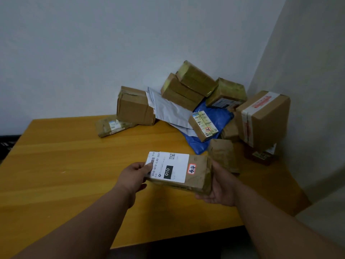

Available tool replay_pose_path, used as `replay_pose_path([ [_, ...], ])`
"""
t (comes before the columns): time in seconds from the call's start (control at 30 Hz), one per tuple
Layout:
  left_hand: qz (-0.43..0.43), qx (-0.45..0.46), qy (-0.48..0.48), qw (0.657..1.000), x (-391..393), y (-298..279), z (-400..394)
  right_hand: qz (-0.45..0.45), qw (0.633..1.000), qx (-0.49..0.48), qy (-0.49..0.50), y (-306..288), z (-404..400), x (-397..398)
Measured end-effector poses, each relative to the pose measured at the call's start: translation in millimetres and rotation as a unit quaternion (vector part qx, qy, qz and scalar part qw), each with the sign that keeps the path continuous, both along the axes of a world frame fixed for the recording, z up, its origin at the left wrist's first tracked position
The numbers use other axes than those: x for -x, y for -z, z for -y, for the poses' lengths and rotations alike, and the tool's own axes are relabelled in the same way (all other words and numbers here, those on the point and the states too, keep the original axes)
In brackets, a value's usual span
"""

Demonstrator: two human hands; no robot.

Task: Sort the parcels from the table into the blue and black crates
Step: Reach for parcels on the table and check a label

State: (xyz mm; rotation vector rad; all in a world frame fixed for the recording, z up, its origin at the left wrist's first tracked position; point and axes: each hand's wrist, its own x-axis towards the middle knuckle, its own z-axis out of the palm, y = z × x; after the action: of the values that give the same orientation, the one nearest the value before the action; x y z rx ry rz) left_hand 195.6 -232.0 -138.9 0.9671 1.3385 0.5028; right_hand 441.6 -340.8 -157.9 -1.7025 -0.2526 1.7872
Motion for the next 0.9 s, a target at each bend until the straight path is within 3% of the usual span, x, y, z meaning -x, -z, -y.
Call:
replay_pose_path([
  [0.27, 0.101, -0.008, -0.104, 0.989, 4, -14, -5, -0.054, 0.997, -0.044, -0.022, -7, -13, 27],
  [0.4, 0.17, 0.061, -0.069, 0.981, 4, -26, -4, -0.039, 0.994, -0.091, -0.039, -14, -30, 58],
  [0.6, 0.172, 0.055, -0.021, 0.983, 32, -27, -19, -0.025, 0.989, -0.147, 0.011, -25, -57, 97],
  [0.77, 0.169, 0.052, -0.01, 0.984, 84, -27, -37, 0.094, 0.984, -0.138, -0.057, -32, -83, 151],
  [0.9, 0.131, 0.035, -0.005, 0.991, 145, -23, -55, 0.037, 0.992, -0.103, -0.065, -31, -107, 209],
])
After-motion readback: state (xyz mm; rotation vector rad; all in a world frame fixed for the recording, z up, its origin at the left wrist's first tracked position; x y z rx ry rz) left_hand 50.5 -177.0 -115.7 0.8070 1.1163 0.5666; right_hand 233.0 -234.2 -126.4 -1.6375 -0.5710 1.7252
